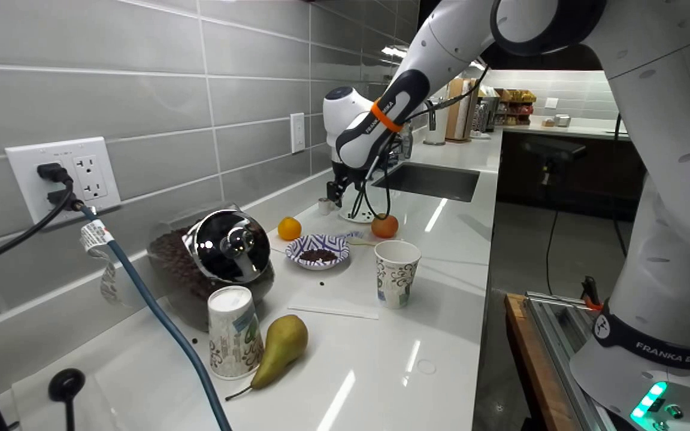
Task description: Move the bowl backwards, then move the white plate to the left
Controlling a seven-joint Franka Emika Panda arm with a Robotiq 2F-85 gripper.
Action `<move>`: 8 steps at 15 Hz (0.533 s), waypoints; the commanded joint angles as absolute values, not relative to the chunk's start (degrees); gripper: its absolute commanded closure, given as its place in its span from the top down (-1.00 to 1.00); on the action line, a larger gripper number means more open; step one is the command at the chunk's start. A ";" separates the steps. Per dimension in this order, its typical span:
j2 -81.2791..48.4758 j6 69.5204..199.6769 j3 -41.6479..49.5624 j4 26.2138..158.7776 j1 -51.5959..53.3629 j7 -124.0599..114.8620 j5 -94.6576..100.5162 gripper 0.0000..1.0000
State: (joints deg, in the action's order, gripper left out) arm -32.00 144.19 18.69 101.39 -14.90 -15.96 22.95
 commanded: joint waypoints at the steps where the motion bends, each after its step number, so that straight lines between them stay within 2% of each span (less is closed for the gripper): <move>1: -37.36 140.86 18.34 94.88 -14.52 -13.69 18.91 1.00; 8: -43.39 133.79 17.44 88.38 -14.70 -10.89 16.30 1.00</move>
